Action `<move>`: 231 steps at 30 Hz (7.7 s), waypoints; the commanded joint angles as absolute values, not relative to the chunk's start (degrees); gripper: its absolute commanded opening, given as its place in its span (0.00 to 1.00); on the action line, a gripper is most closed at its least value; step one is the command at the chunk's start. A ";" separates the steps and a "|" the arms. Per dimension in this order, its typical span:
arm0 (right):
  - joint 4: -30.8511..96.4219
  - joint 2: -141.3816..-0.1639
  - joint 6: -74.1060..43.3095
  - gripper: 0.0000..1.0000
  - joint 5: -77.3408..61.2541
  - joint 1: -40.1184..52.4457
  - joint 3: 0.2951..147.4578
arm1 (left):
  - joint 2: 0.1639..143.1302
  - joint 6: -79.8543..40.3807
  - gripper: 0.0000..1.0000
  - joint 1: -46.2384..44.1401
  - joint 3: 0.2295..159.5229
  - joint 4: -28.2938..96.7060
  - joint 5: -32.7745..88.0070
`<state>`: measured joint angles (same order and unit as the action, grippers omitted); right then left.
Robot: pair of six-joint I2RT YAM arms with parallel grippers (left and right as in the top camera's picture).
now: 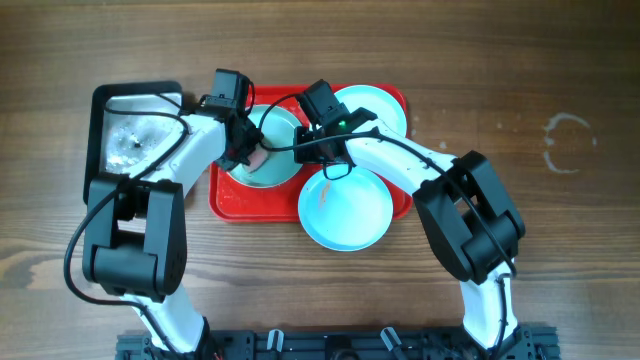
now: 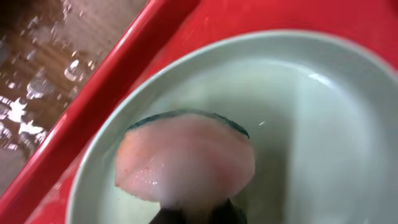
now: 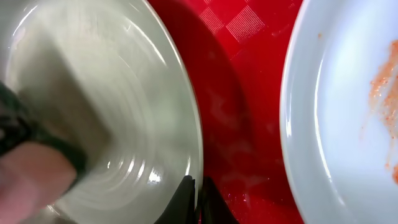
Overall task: Clean dirty plates on tray and stack at the side
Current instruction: 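Keep scrubbing the plate surface with the sponge in the left gripper, then return the sponge to the soapy tray with the left gripper, then lift the cleaned plate with the right gripper and place it right of tray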
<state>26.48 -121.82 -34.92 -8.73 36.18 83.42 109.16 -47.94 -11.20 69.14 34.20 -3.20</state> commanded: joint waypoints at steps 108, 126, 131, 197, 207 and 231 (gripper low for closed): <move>26.59 -123.02 -32.93 0.04 -11.18 36.36 83.77 | 106.48 -24.21 0.04 -1.78 97.60 72.90 1.34; 26.09 -123.02 -31.88 0.04 -11.86 36.47 83.77 | 106.17 -25.91 0.17 8.23 75.46 45.52 -19.53; 25.91 -123.02 -31.90 0.10 -11.90 36.47 83.77 | 106.19 -25.93 0.64 8.23 73.38 42.78 -19.09; 10.63 -110.78 7.49 0.04 58.30 50.68 84.86 | 83.79 -25.91 1.00 8.12 78.50 54.28 -12.21; 29.78 -97.08 -15.51 0.04 18.57 33.17 84.86 | 83.79 -25.91 1.00 8.12 78.50 54.30 -12.21; 30.22 -96.90 -33.23 0.04 -0.80 -35.18 63.96 | 83.79 -25.91 1.00 8.12 78.50 54.30 -12.23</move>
<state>33.21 -97.49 -31.14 -1.45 -32.73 66.92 83.72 -25.98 7.99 78.28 54.26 -12.49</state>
